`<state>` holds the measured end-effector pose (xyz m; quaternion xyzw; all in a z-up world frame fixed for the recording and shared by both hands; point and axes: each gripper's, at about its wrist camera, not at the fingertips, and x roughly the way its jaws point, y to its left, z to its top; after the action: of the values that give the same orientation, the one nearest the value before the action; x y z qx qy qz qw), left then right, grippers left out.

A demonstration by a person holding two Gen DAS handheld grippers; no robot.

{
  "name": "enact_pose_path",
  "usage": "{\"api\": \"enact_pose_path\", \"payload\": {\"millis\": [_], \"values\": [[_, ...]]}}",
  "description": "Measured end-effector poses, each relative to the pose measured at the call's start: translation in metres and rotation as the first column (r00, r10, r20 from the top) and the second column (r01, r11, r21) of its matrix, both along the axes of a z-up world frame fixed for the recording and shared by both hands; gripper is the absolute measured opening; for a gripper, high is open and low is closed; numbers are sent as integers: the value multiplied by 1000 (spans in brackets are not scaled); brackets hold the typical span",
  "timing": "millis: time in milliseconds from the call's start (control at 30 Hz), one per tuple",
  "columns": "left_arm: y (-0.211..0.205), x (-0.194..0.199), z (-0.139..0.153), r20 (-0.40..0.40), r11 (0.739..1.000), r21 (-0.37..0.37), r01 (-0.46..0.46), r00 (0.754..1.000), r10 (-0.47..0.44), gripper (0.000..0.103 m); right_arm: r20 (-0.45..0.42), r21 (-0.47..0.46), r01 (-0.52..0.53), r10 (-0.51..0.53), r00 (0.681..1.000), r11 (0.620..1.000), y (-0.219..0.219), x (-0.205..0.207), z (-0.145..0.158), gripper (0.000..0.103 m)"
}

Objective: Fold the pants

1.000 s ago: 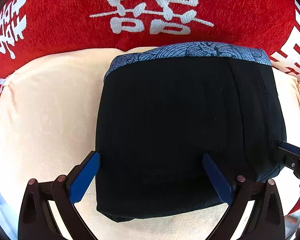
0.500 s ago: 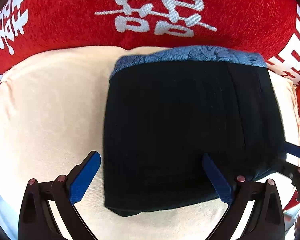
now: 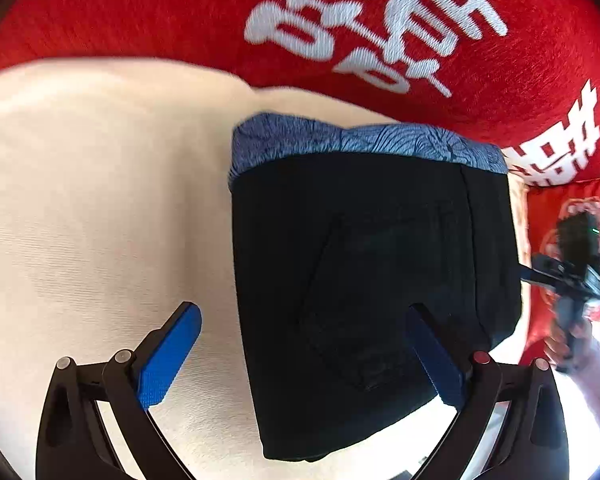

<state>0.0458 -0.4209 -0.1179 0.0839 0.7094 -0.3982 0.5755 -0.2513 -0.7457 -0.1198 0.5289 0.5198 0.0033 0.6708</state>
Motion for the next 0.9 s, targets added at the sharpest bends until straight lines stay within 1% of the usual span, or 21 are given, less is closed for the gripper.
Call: {"api": "enact_pose_path", "payload": {"millis": [100, 133, 233, 300, 367, 400, 433, 467, 500, 533, 600, 767, 833, 900], "values": [[-5, 1, -18, -76, 1000, -16, 26, 997, -27, 102, 46, 79, -34, 30, 998, 996, 3, 12, -13, 92], [-10, -1, -24, -93, 999, -21, 39, 995, -41, 102, 52, 92, -45, 40, 998, 995, 5, 15, -16, 92], [-24, -5, -32, -120, 997, -53, 52, 991, -58, 102, 61, 108, -90, 84, 995, 990, 9, 30, -25, 92], [-29, -6, -35, -109, 998, -54, 42, 993, -48, 103, 63, 117, -109, 102, 993, 987, 11, 42, -29, 91], [-27, -7, -34, -102, 998, -57, 9, 995, -15, 102, 42, 106, -106, 102, 994, 989, 10, 43, -29, 74], [-23, -11, -28, -77, 998, -65, -7, 997, 2, 94, 32, 112, -97, 94, 995, 989, 10, 41, -28, 59], [-22, -13, -21, -56, 997, -73, -3, 998, -1, 86, 34, 131, -79, 75, 997, 988, 8, 37, -28, 49], [-23, -18, -10, -21, 997, -81, 12, 1000, -14, 81, 44, 158, -55, 49, 998, 986, 6, 33, -27, 44], [-24, -20, -2, 0, 996, -84, 23, 1000, -23, 73, 62, 186, -36, 25, 998, 982, 4, 29, -22, 39], [-25, -22, 5, 18, 996, -87, 32, 999, -30, 66, 78, 197, -31, 16, 997, 980, 5, 27, -17, 38], [-27, -28, 23, 41, 995, -93, 39, 999, -35, 62, 104, 207, -31, 10, 995, 978, 9, 23, -3, 38], [-17, -49, 56, 68, 996, -83, 40, 997, -34, 62, 152, 236, -37, 1, 988, 971, 30, 6, 31, 37], [-5, -62, 71, 81, 997, -76, 28, 996, -22, 62, 167, 253, -35, -8, 986, 967, 41, -6, 41, 37], [4, -77, 80, 89, 998, -66, 13, 996, -7, 62, 172, 272, -33, -15, 985, 962, 51, -17, 46, 37]]}}
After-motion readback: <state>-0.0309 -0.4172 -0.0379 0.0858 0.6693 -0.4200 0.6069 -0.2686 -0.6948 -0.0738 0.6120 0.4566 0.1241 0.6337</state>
